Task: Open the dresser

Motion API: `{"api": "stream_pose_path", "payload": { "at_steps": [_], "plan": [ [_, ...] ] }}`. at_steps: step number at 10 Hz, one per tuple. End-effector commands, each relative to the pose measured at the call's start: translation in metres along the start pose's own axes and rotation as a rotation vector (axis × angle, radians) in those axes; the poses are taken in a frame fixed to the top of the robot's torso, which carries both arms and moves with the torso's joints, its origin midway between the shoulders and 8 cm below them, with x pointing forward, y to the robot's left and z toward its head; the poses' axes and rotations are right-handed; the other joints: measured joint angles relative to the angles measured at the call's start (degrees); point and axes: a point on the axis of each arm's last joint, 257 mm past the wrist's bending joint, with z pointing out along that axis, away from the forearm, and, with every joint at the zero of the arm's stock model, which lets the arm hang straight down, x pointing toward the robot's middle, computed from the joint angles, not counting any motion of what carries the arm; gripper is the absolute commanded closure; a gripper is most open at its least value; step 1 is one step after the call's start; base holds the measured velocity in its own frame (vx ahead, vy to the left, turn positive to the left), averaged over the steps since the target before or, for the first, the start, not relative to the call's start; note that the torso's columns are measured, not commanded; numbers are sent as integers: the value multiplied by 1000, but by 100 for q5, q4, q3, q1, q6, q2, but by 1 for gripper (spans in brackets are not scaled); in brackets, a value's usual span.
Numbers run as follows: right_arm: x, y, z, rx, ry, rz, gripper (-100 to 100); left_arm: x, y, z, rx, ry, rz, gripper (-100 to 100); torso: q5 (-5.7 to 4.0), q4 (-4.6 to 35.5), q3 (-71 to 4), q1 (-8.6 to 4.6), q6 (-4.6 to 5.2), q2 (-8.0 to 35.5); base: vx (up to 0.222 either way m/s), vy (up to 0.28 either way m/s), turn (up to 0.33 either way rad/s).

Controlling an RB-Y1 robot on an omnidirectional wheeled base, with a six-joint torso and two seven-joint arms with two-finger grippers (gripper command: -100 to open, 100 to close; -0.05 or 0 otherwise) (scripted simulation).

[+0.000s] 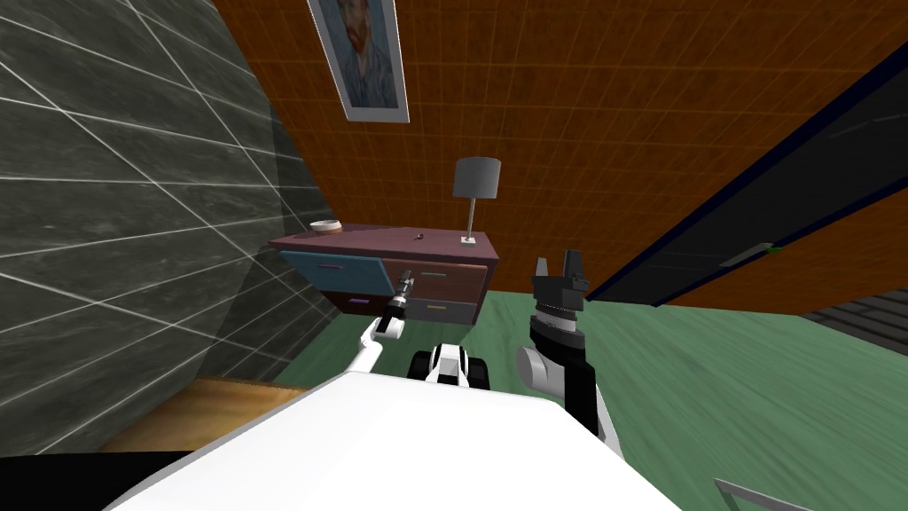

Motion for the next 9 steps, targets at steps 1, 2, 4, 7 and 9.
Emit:
{"api": "stream_pose_path", "payload": {
  "at_steps": [1,2,4,7,9],
  "plan": [
    [0,0,0,0,0,0,0,0,17,-1,-37,-6,-6,-100,-2,-2,-3,-5,0,-5,31,-40,-6],
    [0,0,0,0,0,0,0,1,26,0,-55,-10,-10,-100,-1,-1,-1,0,-1,1,19,-35,-7],
    [0,0,0,0,0,0,0,2,36,-1,-78,-13,-15,-100,0,1,1,0,0,2,23,-39,-10],
    [0,0,0,0,0,0,0,7,59,-1,-128,-21,-31,-100,-1,-2,-3,-2,0,-4,33,-42,-9],
    [0,0,0,0,0,0,0,13,69,-2,-152,-24,-45,-100,0,-1,-1,2,0,0,30,-38,-7]
  ]
}}
